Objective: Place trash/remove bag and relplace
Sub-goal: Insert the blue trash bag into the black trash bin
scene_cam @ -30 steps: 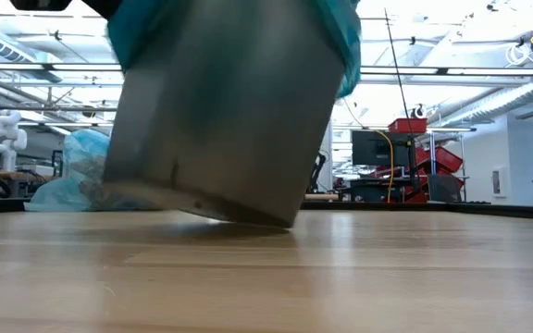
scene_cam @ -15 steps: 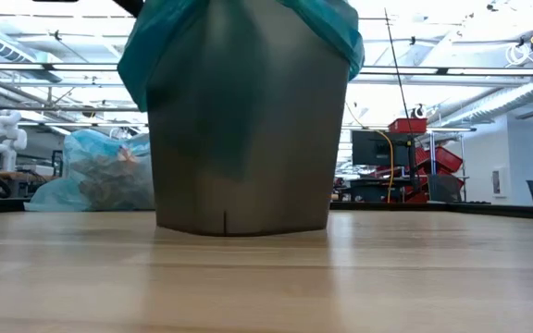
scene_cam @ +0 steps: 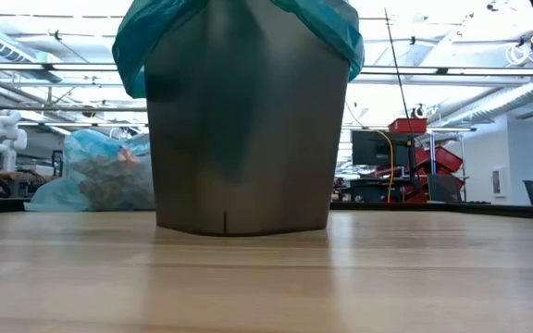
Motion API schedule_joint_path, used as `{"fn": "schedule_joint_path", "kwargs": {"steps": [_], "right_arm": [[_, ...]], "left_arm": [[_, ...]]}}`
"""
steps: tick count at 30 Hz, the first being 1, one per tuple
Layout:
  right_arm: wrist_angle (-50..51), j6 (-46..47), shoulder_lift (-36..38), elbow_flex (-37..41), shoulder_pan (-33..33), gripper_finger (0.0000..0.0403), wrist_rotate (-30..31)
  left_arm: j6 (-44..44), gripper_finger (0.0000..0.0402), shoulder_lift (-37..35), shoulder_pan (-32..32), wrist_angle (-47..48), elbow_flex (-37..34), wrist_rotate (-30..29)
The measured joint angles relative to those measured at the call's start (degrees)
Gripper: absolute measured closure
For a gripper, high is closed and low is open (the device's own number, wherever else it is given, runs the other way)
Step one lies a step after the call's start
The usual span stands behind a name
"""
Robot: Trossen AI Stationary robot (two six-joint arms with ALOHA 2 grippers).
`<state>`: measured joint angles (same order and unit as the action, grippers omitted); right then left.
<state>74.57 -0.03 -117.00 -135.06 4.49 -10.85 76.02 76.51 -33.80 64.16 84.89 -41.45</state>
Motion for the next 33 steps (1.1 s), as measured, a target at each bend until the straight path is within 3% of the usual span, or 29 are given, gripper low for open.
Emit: {"fn": "schedule_joint_path", "kwargs": {"steps": [7, 15, 18, 22, 25, 29, 33], "right_arm": [[1.3, 2.7, -3.5, 2.6, 1.7, 0.0403, 0.5], [-7.7, 7.5, -3.5, 2.5, 1.9, 0.0403, -1.5], [-9.6, 6.8, -3.5, 2.4, 1.6, 0.0403, -1.5], [-8.5, 6.3, -2.5, 2.4, 0.7, 0.0403, -1.0], [-7.2, 6.3, 1.2, 2.4, -0.1, 0.0403, 0.3], [-5.1, 6.4, 5.8, 2.3, -1.1, 0.0403, 0.3], [-4.6, 6.9, 8.8, 2.4, -1.7, 0.0403, 0.2]], "left_arm": [[0.0, 0.0402, -2.5, -2.0, 2.1, 1.5, -4.4], [-2.9, 0.0402, -6.2, -3.4, 2.4, 1.9, -10.1], [-3.4, 0.0402, -6.7, -3.4, 3.3, 1.9, -8.9], [-2.2, 0.0402, -5.2, -3.4, 8.9, 1.9, 0.8], [4.1, 0.0402, -2.6, -3.6, 16.9, 1.4, 6.6], [14.6, 0.0402, -1.1, -4.1, 23.1, -2.7, 4.8], [19.1, 0.0402, -1.3, -3.5, 21.0, -7.2, 0.3]]}}
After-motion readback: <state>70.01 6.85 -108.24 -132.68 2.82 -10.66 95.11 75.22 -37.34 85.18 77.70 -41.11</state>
